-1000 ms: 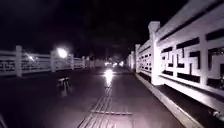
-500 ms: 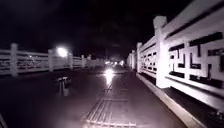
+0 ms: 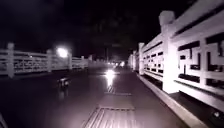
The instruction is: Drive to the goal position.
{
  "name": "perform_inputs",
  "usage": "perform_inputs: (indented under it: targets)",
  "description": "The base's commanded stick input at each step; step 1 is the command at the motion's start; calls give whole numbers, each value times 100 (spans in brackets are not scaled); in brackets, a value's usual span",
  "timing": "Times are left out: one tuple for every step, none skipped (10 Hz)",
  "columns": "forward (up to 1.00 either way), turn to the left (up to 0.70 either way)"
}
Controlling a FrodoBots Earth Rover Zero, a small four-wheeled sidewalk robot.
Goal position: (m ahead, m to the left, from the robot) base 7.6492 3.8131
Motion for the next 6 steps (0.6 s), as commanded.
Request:
perform_inputs:
  targets:
    - [45, 0]
    - [45, 0]
    - [45, 0]
    - [45, 0]
    - [45, 0]
    - [45, 0]
